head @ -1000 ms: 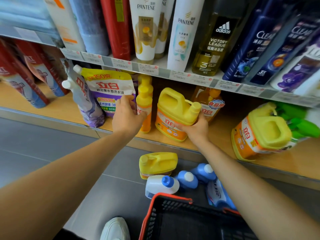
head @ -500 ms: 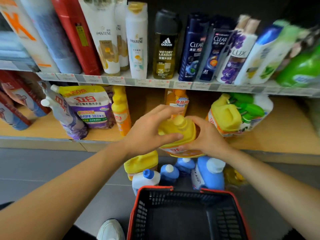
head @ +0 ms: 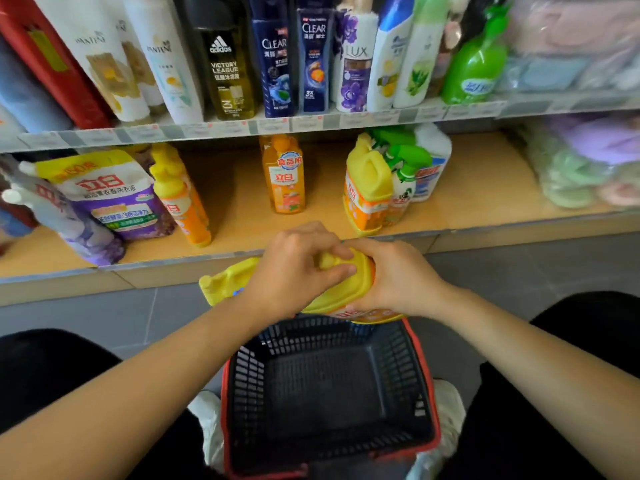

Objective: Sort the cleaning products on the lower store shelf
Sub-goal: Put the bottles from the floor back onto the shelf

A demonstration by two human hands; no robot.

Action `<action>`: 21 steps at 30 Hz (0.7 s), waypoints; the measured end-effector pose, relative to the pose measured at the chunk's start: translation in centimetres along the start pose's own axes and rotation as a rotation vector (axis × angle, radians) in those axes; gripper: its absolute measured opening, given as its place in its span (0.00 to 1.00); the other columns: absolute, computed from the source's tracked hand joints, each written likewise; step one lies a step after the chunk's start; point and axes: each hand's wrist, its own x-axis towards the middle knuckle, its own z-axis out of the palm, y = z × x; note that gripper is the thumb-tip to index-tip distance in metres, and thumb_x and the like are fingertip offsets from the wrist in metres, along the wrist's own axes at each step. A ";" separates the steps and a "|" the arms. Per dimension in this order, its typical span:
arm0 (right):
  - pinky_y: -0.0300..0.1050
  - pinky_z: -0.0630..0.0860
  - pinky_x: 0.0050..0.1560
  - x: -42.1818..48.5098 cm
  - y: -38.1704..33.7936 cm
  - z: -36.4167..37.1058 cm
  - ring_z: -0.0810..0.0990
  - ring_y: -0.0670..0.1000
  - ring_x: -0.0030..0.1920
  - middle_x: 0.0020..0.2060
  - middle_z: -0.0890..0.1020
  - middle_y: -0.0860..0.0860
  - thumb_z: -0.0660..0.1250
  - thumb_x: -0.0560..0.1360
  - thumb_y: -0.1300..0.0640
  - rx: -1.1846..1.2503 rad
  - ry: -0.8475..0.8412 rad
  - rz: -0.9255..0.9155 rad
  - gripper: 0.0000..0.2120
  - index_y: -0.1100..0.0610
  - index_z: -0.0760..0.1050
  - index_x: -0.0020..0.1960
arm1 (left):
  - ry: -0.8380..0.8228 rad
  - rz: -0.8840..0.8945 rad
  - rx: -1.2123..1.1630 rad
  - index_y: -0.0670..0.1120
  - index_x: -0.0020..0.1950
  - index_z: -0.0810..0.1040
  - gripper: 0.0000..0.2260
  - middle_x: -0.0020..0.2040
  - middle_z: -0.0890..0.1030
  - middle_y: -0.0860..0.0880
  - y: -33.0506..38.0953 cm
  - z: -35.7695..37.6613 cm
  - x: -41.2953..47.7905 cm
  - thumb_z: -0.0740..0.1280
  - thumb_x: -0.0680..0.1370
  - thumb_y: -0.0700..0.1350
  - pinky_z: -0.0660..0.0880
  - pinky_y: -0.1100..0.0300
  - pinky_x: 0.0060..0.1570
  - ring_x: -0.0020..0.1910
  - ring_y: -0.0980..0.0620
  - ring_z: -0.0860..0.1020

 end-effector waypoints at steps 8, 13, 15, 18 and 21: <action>0.52 0.80 0.45 -1.8 1.4 0.9 0.84 0.54 0.50 0.47 0.85 0.45 0.72 0.55 0.25 -0.089 0.030 -0.054 0.42 0.37 0.66 0.66 | -0.005 -0.095 -0.040 0.49 0.53 0.88 0.08 0.49 0.83 0.50 0.9 2.2 -1.7 0.77 0.74 0.46 0.77 0.51 0.47 0.47 0.53 0.81; 0.52 0.79 0.48 -1.7 2.0 0.3 0.83 0.50 0.52 0.51 0.85 0.42 0.76 0.54 0.27 0.016 -0.003 -0.018 0.43 0.36 0.69 0.66 | -0.105 0.052 -0.114 0.45 0.54 0.87 0.08 0.56 0.82 0.48 0.3 1.8 -1.3 0.75 0.76 0.43 0.78 0.53 0.54 0.56 0.53 0.80; 0.53 0.79 0.52 -1.5 2.1 -0.2 0.81 0.48 0.56 0.55 0.84 0.41 0.78 0.52 0.31 0.090 -0.042 0.007 0.45 0.39 0.72 0.68 | -0.141 0.156 -0.111 0.44 0.52 0.87 0.05 0.60 0.81 0.47 -0.3 1.4 -1.0 0.74 0.77 0.40 0.77 0.54 0.56 0.58 0.53 0.80; 0.49 0.78 0.57 -1.3 2.2 -0.8 0.79 0.44 0.59 0.58 0.82 0.40 0.82 0.53 0.37 0.199 -0.082 -0.010 0.46 0.42 0.74 0.69 | -0.152 0.264 -0.050 0.44 0.56 0.86 0.08 0.63 0.80 0.46 -0.9 1.1 -0.7 0.73 0.78 0.39 0.75 0.58 0.58 0.60 0.52 0.79; 0.43 0.75 0.57 -1.3 2.2 -0.8 0.78 0.41 0.59 0.58 0.81 0.37 0.85 0.54 0.42 0.234 -0.104 -0.034 0.44 0.42 0.75 0.68 | -0.142 0.224 -0.065 0.44 0.64 0.82 0.15 0.60 0.81 0.48 -1.1 1.1 -0.6 0.75 0.77 0.42 0.73 0.65 0.56 0.60 0.54 0.79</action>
